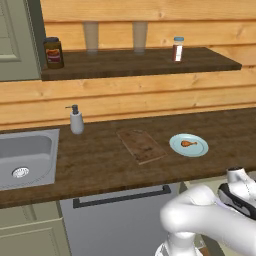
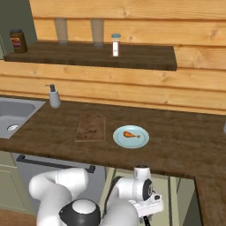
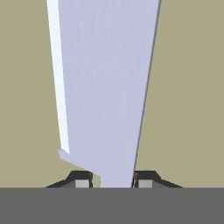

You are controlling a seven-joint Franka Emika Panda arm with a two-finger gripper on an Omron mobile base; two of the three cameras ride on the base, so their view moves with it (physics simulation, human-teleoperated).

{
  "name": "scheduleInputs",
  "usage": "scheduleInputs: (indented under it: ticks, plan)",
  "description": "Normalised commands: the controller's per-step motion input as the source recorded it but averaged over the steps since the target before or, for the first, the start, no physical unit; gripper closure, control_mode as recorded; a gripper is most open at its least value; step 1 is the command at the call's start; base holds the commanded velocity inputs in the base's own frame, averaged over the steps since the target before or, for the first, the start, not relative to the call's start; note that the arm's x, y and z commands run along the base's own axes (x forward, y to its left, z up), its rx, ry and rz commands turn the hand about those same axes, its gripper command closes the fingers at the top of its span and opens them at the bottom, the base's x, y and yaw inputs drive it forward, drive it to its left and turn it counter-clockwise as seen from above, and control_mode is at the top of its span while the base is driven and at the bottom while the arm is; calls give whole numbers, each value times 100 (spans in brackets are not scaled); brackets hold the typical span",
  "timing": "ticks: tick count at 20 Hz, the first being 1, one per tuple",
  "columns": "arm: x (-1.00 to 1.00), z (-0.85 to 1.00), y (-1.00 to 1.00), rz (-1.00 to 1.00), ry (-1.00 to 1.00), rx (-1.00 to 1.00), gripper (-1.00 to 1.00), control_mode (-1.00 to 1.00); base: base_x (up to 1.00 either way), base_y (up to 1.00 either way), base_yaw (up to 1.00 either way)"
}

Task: Pick up the knife from the drawer and place it on the cutting board. Then place the meat from the plate to the cutting board.

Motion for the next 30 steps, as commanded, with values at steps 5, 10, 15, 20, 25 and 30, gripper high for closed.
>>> scheduleInputs:
  ticks: [5,10,15,20,25,30]
  plan:
    - [-11,39,17,7,0,0,100,-100,0,0,0]
    - [-46,80,10,16,0,0,100,-100,0,0,0]
    - [-80,92,3,14,0,0,100,-100,0,0,0]
    - [-58,100,19,16,0,0,100,-100,0,0,0]
    - [-20,99,20,16,0,1,100,-100,0,0,0]
    - [24,79,25,16,-1,4,100,-100,0,0,0]
